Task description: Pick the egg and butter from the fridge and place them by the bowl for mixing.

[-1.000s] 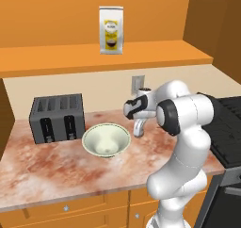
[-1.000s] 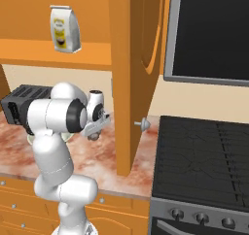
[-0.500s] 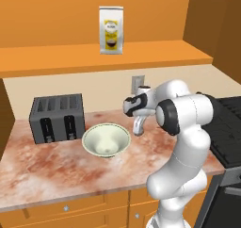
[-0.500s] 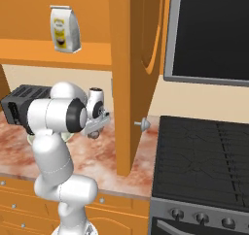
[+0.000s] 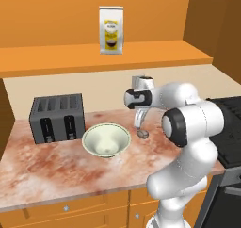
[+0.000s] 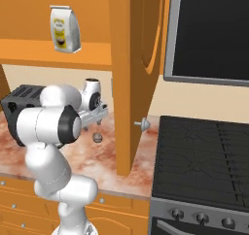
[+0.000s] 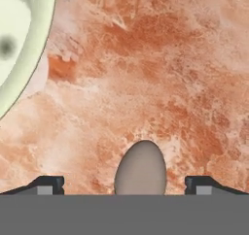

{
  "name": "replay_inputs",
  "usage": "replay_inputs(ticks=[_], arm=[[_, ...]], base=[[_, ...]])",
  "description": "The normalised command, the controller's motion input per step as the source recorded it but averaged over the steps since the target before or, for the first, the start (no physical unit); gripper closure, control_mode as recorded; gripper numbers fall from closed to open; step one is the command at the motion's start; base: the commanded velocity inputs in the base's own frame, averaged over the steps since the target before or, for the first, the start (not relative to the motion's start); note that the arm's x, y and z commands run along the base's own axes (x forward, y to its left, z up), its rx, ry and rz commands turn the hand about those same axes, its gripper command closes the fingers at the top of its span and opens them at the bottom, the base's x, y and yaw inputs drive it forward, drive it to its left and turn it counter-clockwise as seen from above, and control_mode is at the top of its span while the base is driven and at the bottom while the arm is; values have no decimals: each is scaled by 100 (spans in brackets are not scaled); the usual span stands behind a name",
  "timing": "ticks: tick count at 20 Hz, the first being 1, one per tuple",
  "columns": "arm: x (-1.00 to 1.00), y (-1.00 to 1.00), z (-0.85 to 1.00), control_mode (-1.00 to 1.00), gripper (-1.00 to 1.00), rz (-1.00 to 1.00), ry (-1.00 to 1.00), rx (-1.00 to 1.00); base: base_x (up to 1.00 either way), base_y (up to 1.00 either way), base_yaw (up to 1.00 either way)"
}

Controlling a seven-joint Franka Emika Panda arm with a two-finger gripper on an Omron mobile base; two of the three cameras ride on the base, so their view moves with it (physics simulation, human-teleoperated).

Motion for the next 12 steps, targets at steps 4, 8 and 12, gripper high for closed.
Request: replay_inputs(ticks=[4,8,12], arm=[[-79,-4,88,-100,-100,-5,0,0],[-100,-26,79,-100,-100,-12,0,0],[-100,-41,77,-100,-100,-18,0,0]], base=[[0,0,0],[0,0,0],[0,0,0]])
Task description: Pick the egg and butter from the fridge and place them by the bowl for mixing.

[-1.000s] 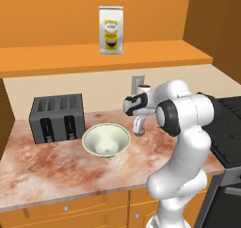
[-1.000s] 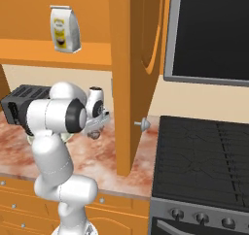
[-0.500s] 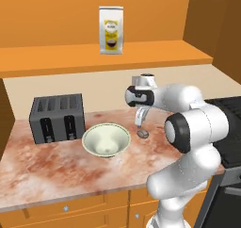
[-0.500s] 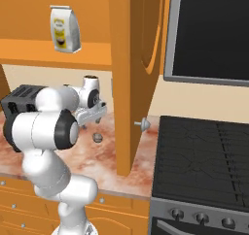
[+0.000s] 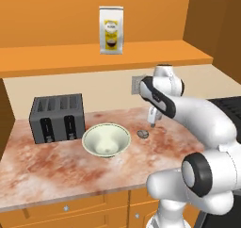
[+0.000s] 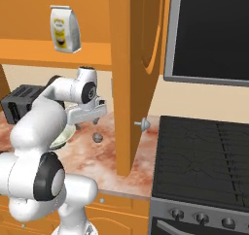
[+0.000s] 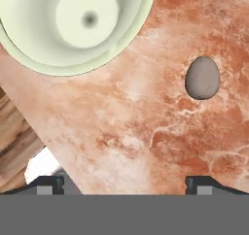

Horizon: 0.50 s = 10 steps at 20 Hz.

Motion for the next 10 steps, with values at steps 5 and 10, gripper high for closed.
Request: replay_inputs(ticks=[5,10], arm=[[-100,-17,69,-100,-100,-36,0,0],[-100,0,69,-100,-100,-47,-1,0]], base=[[0,0,0],[0,0,0]])
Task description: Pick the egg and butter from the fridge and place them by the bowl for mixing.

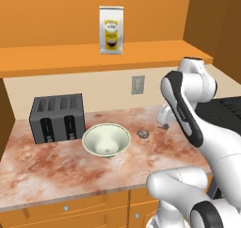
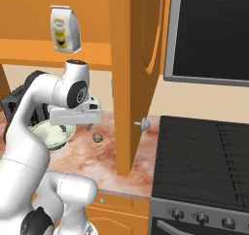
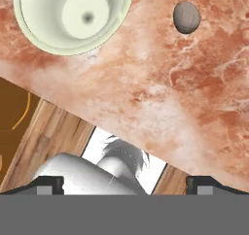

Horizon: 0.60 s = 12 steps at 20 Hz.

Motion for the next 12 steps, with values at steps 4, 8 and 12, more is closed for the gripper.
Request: replay_inputs(ticks=[4,8,12], arm=[[-100,3,67,-100,-100,-48,-2,-3],[-95,33,57,-100,-100,-39,-2,-16],[-79,47,46,-100,-100,-35,-4,-22]], base=[[0,0,0],[0,0,0],[0,0,0]])
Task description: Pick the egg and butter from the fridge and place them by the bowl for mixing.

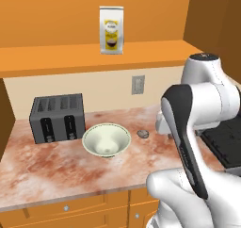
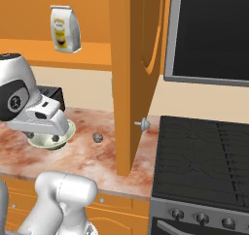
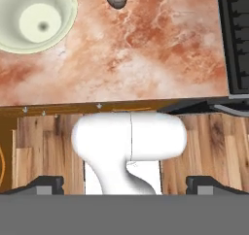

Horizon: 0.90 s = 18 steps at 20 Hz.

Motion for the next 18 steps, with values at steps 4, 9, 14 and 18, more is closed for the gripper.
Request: replay_inputs(ticks=[4,9,14,18], arm=[[-8,7,53,-100,-100,-24,1,-3],[0,-11,24,-100,-100,-4,4,4],[-1,-27,-14,-100,-100,7,-1,8],[-1,-13,-30,-100,-100,7,-2,2]], base=[[0,0,0],[0,0,0],[0,0,0],[0,0,0]])
